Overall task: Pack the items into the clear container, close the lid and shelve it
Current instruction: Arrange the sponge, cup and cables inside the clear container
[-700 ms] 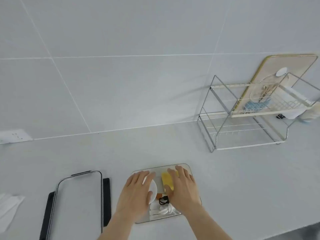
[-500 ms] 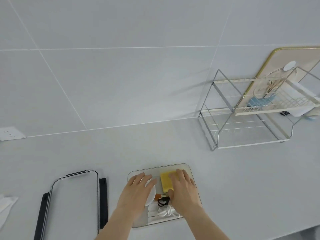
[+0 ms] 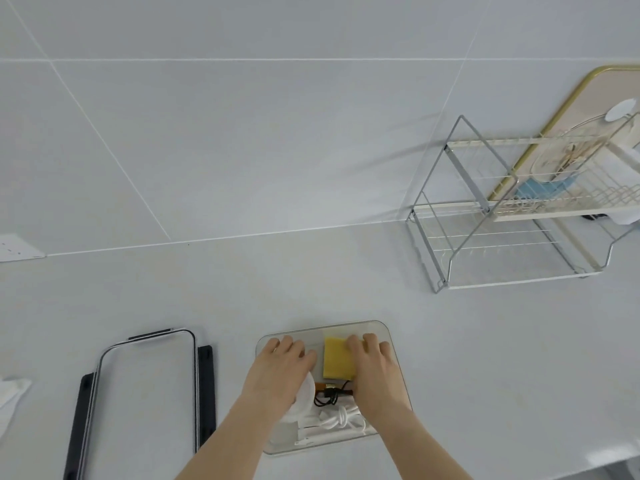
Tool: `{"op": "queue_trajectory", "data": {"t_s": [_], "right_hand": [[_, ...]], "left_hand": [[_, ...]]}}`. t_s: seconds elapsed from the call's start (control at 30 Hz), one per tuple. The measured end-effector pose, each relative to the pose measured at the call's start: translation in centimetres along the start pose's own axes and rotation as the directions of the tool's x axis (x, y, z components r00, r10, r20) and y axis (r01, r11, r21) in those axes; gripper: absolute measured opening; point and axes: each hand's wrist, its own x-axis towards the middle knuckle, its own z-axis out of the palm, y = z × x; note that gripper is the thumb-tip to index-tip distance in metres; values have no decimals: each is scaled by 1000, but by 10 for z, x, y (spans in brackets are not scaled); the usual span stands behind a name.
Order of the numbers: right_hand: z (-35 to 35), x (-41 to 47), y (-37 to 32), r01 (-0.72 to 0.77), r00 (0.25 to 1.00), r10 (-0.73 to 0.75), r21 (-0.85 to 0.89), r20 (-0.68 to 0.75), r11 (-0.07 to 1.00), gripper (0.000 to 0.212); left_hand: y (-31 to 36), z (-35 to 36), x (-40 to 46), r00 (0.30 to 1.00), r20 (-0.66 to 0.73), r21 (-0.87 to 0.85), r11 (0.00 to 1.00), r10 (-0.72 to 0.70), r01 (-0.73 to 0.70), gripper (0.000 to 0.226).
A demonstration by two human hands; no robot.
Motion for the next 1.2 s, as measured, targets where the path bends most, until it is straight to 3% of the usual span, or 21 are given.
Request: {"op": "queue_trajectory", "data": {"t_s": [0.13, 0.2, 0.3, 0.4, 0.5, 0.63, 0.77, 0.8, 0.87, 0.93, 0.97, 1.03, 1.1, 1.2], "right_hand": [[-4, -3, -2, 10, 997, -9, 11, -74, 1000, 57], [-6, -4, -3, 36, 994, -35, 14, -102, 999, 53], [-7, -5, -11, 122, 986, -117, 38, -116, 992, 48], [-4, -2, -31, 191, 979, -182, 101, -94, 976, 46], [6, -1, -55, 211, 977, -201, 158, -73, 965, 48], [20, -5, -67, 199, 980, -184, 305, -78, 931, 49], [16, -8, -57, 164, 985, -125, 462, -115, 871, 36], [11, -8, -53, 96, 989, -14, 572, -146, 814, 31], [-6, -8, -43, -51, 969, 225, 801, -105, 596, 19], [-21, -5, -29, -152, 962, 267, 912, 49, 381, 9], [-26, -4, -22, -168, 969, 229, 926, 93, 338, 10], [-31, -4, -10, -152, 977, 199, 918, 82, 366, 20], [-34, -5, 0, -148, 960, 280, 876, 16, 458, 25], [-34, -5, 10, -169, 912, 387, 734, -138, 658, 25]], "left_hand": [[-15, -11, -6, 996, -79, -404, 915, -31, -3, 29], [-26, -21, -12, 990, -100, -609, 793, -99, 18, 27], [-42, -32, -22, 941, -110, -860, 505, -321, 71, 24], [-53, -35, -31, 862, -71, -959, 273, -501, 80, 24], [-57, -31, -40, 807, -22, -982, 164, -590, 94, 19], [-55, -24, -45, 785, 6, -979, 156, -619, 131, 18], [-48, -24, -40, 780, 23, -982, 133, -625, 136, 17], [-45, -25, -37, 782, 26, -983, 128, -623, 135, 17], [-34, -29, -30, 788, 34, -984, 119, -614, 136, 19], [-20, -32, -20, 796, 42, -985, 108, -603, 133, 21], [-12, -33, -15, 802, 42, -985, 107, -596, 131, 22], [7, -34, -4, 818, 37, -985, 116, -574, 126, 24], [23, -33, 4, 843, 21, -982, 147, -537, 118, 26], [34, -22, 3, 867, -70, -925, 358, -494, 129, 27]]}}
